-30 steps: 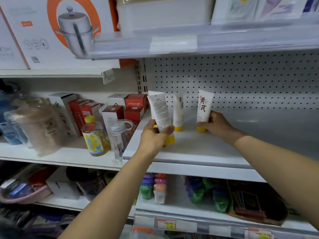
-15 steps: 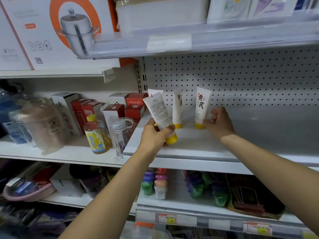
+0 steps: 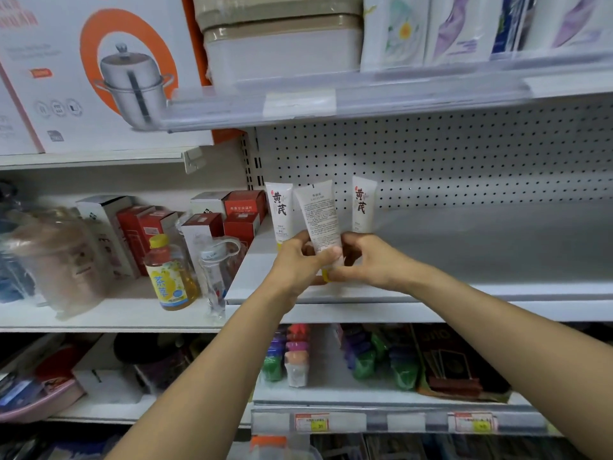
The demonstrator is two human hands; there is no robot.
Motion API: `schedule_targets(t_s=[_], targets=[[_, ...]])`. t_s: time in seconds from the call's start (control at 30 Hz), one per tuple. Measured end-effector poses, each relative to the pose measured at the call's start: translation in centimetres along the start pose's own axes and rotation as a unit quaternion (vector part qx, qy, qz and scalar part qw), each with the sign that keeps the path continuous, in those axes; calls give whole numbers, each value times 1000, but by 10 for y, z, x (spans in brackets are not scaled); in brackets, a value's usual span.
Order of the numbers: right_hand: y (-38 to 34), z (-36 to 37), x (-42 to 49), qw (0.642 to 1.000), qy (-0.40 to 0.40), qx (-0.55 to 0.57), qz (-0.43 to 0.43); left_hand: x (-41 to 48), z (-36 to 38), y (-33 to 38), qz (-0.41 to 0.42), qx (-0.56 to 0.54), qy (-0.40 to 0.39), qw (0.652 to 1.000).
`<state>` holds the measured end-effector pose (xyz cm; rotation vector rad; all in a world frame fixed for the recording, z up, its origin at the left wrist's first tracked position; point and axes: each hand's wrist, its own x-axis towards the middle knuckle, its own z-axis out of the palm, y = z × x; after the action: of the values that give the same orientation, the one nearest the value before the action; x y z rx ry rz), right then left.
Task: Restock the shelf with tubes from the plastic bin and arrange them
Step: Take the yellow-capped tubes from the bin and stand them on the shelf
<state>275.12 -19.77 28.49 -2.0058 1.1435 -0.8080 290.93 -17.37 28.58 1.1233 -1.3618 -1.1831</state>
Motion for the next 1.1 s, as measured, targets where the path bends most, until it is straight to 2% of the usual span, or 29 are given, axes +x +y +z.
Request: schedule_targets(t_s=[0.23, 0.37, 0.53, 0.83, 1.1], targets=[[4, -14, -6, 992, 121, -23, 29, 11, 31, 8, 26, 17, -4, 1000], [26, -34, -8, 979, 187, 18, 76, 25, 31, 0, 41, 144, 10, 989], [61, -67, 4, 956, 254, -14, 149, 38, 14, -21, 76, 329, 67, 939], [91, -86, 31, 949, 264, -59, 160, 63, 14, -23, 49, 485, 74, 870], [110, -84, 42, 949, 258, -58, 170, 70, 17, -26, 58, 497, 84, 862]])
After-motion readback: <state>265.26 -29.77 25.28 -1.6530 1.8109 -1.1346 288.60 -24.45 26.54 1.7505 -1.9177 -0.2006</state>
